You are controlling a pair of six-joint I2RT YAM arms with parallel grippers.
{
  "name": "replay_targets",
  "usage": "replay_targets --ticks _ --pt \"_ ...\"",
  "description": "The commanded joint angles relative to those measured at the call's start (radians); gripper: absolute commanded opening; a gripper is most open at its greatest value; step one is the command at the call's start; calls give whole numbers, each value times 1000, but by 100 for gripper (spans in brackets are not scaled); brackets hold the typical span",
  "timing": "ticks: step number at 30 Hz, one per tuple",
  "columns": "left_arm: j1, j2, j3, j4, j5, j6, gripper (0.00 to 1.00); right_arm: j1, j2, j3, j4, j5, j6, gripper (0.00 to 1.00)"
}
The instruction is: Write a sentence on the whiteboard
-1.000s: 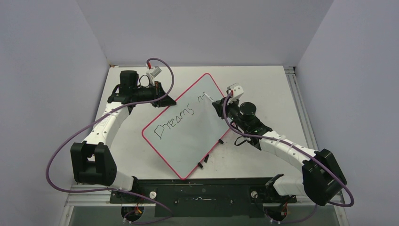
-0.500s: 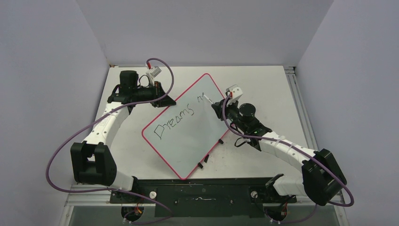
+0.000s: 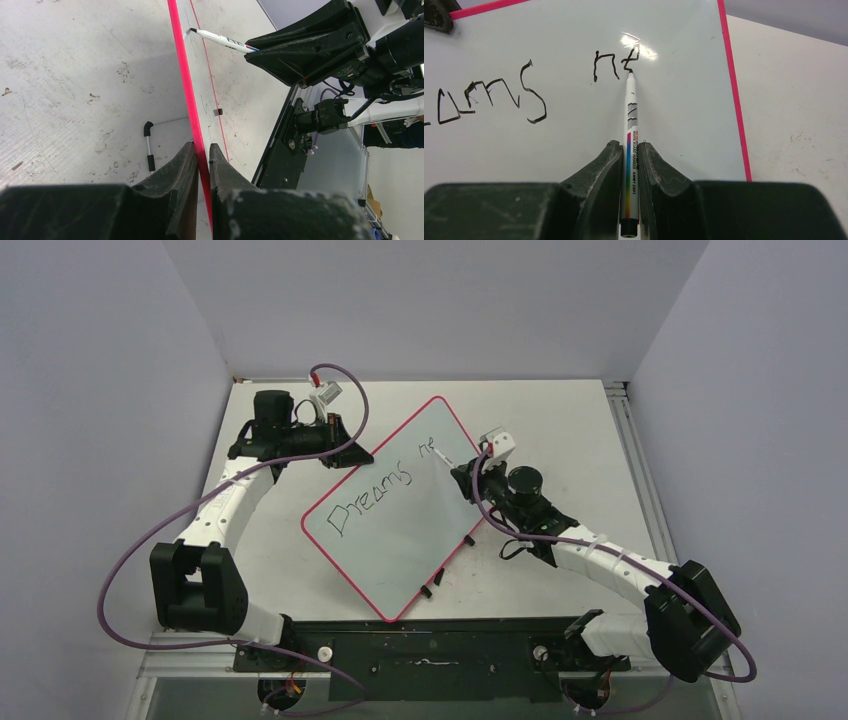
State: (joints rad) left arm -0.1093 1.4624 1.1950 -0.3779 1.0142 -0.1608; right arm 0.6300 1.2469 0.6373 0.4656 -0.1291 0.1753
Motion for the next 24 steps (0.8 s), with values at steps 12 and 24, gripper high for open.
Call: replay_targets --ticks 12,24 --pt "-4 -12 -9 -7 73 24 0 4 -28 12 15 62 -1 5" --pt "-4 -13 -10 -7 73 24 0 -3 -61 9 43 110 0 5"
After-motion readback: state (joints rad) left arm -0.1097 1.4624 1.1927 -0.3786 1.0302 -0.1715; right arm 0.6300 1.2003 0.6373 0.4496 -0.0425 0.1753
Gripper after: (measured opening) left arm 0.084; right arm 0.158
